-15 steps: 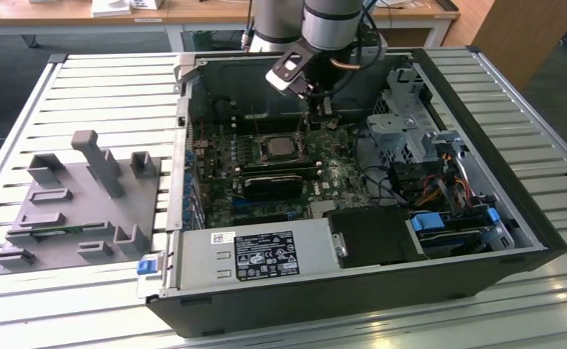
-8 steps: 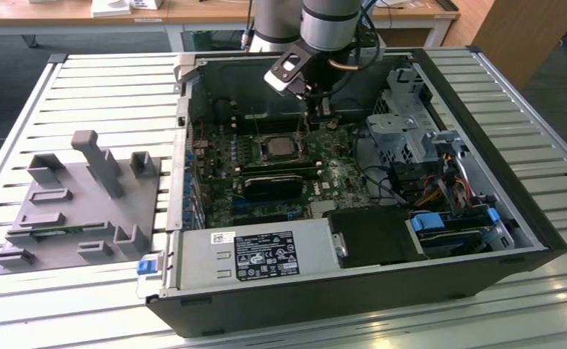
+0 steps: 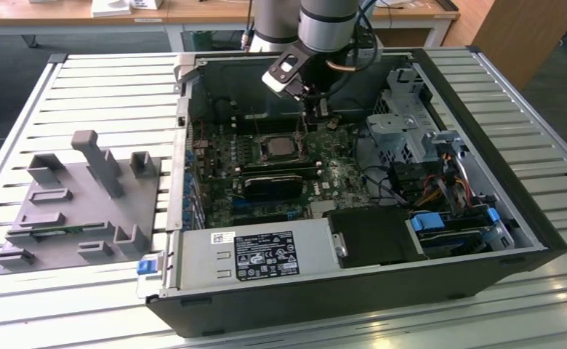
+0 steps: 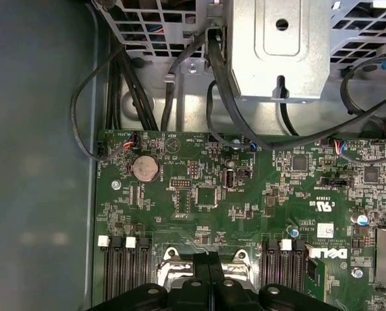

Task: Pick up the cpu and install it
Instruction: 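Close the cpu cover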

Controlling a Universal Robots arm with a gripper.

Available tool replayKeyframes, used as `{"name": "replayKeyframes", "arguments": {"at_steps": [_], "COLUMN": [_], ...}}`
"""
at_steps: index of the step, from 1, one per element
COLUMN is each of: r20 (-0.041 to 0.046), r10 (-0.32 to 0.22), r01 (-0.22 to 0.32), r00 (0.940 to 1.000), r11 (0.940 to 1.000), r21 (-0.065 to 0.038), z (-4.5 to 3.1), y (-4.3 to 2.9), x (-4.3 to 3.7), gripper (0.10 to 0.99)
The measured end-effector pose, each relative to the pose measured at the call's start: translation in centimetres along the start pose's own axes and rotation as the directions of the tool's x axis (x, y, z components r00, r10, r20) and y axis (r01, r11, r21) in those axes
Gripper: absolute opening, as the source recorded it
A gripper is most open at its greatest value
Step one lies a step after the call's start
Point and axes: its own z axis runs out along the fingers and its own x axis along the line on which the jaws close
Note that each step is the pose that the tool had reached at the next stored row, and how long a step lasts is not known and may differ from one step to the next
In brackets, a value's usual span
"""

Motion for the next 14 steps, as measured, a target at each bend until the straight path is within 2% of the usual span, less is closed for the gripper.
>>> {"name": "replayKeyframes", "arguments": {"at_steps": [14], "r20": [-0.0002], "r10": [0.000], "r01": [0.000], "r00": [1.0000], "r11": [1.0000], "r21": [0.004], "z": [0.28], "y": [-0.68], "x": [0.01], "gripper": [0.106]}}
